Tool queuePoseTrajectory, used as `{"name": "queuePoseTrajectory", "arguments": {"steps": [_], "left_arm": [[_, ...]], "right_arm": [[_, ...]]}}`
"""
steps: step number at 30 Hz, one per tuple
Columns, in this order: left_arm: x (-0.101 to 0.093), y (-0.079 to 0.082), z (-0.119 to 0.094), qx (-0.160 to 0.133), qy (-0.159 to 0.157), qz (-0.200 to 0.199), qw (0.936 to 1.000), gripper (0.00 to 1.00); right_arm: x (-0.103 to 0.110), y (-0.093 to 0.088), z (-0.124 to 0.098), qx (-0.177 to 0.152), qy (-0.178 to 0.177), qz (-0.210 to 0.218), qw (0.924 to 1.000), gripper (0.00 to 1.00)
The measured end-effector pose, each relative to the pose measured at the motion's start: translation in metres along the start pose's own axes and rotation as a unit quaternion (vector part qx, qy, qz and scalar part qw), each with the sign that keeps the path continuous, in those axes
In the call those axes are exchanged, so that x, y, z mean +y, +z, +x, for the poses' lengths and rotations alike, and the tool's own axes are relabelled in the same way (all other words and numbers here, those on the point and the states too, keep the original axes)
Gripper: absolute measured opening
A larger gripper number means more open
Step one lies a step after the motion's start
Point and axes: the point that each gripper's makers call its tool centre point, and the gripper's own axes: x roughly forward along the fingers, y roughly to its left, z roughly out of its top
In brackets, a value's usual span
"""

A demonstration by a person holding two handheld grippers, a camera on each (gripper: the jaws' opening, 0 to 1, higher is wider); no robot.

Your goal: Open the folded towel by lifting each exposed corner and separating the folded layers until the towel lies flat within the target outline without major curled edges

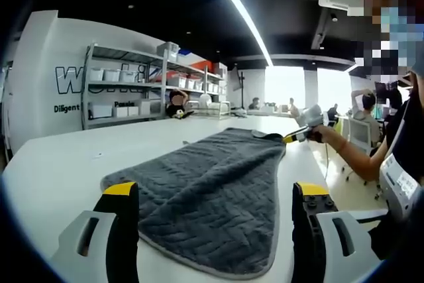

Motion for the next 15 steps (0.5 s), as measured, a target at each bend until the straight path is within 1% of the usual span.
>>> {"name": "queuePoseTrajectory", "arguments": {"steps": [2, 5, 8, 10, 11, 13, 14, 15], "left_arm": [[0.001, 0.0, 0.0, 0.0, 0.001, -0.002, 1.0, 0.95], [0.001, 0.0, 0.001, -0.002, -0.002, -0.007, 1.0, 0.94], [0.001, 0.002, 0.002, -0.003, -0.004, -0.008, 1.0, 0.95], [0.001, -0.001, 0.004, 0.008, -0.007, -0.003, 0.9999, 0.97], [0.001, -0.001, 0.005, 0.009, -0.003, -0.001, 0.9999, 0.97], [0.002, -0.002, 0.005, 0.012, 0.0, 0.001, 0.9999, 0.97], [0.002, -0.002, 0.005, 0.009, 0.0, 0.0, 1.0, 0.97], [0.002, 0.0, 0.006, 0.004, 0.002, -0.005, 1.0, 0.97]], "right_arm": [[-0.002, 0.005, -0.002, -0.003, -0.005, 0.003, 1.0, 0.39], [-0.004, 0.012, -0.002, 0.003, -0.015, -0.012, 0.9998, 0.47], [0.0, 0.017, -0.002, 0.0, -0.005, -0.011, 0.9999, 0.51], [0.002, 0.02, -0.001, -0.002, 0.002, -0.005, 1.0, 0.52], [0.005, 0.02, 0.0, 0.001, 0.006, -0.007, 1.0, 0.55], [0.013, 0.019, 0.002, 0.006, 0.018, -0.006, 0.9998, 0.66], [0.018, 0.021, 0.003, -0.002, 0.027, 0.002, 0.9996, 0.74], [0.022, 0.023, 0.004, -0.009, 0.034, 0.014, 0.9993, 0.79]]}}
